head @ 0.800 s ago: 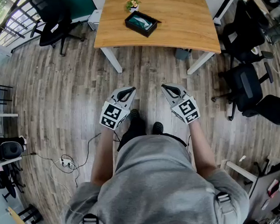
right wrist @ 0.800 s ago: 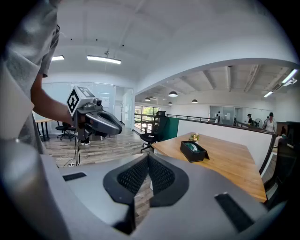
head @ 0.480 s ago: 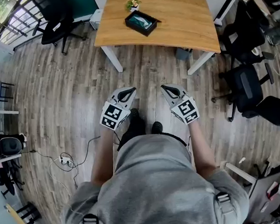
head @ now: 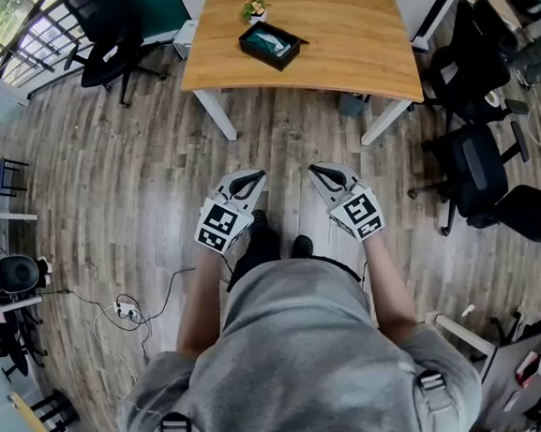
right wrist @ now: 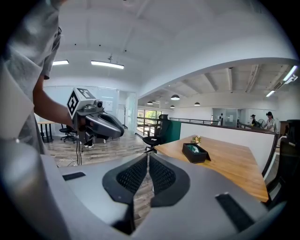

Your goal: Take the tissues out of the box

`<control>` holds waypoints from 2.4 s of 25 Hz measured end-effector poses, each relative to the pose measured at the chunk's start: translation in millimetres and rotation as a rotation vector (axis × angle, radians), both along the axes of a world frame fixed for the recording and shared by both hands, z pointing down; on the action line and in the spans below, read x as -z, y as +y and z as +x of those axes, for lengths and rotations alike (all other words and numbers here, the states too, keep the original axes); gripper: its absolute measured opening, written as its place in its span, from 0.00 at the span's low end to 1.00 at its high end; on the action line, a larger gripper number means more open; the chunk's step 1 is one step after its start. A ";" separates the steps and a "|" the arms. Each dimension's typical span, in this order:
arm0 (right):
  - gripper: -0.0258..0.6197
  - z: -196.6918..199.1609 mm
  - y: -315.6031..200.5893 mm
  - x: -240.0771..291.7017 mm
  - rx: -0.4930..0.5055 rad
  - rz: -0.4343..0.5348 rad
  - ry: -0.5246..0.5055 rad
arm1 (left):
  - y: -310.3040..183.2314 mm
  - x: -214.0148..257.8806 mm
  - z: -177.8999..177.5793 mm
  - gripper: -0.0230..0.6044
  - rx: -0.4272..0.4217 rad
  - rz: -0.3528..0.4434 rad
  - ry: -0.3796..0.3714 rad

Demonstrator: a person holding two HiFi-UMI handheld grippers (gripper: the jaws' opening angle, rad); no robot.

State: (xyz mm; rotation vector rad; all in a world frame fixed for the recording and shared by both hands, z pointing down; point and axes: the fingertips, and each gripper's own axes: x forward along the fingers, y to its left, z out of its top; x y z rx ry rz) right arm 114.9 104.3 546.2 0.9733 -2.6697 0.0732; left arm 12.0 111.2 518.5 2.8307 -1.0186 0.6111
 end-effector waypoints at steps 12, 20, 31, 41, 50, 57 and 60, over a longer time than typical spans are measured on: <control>0.21 7.6 0.2 -2.9 0.003 -0.009 -0.036 | -4.6 -5.3 3.9 0.09 0.002 0.006 -0.044; 0.27 4.0 -4.7 -1.3 0.017 -0.010 -0.057 | -8.9 -6.1 4.6 0.25 0.002 -0.004 -0.056; 0.45 -4.2 -15.8 -3.6 0.015 -0.010 -0.063 | -21.1 -4.4 -3.3 0.37 -0.007 0.003 -0.045; 0.48 -24.1 -33.9 -11.6 0.018 -0.038 -0.046 | -46.4 -15.8 -18.8 0.39 -0.048 -0.016 -0.051; 0.49 -66.7 -83.5 -4.2 -0.056 -0.037 -0.031 | -101.1 -9.5 -65.0 0.39 -0.091 -0.034 -0.005; 0.49 -99.8 -119.1 -4.5 -0.112 -0.035 -0.021 | -143.9 -4.7 -97.2 0.38 -0.139 -0.019 0.017; 0.49 -107.9 -128.0 -6.3 -0.140 -0.038 -0.014 | -156.3 -9.4 -109.3 0.39 -0.155 -0.021 0.012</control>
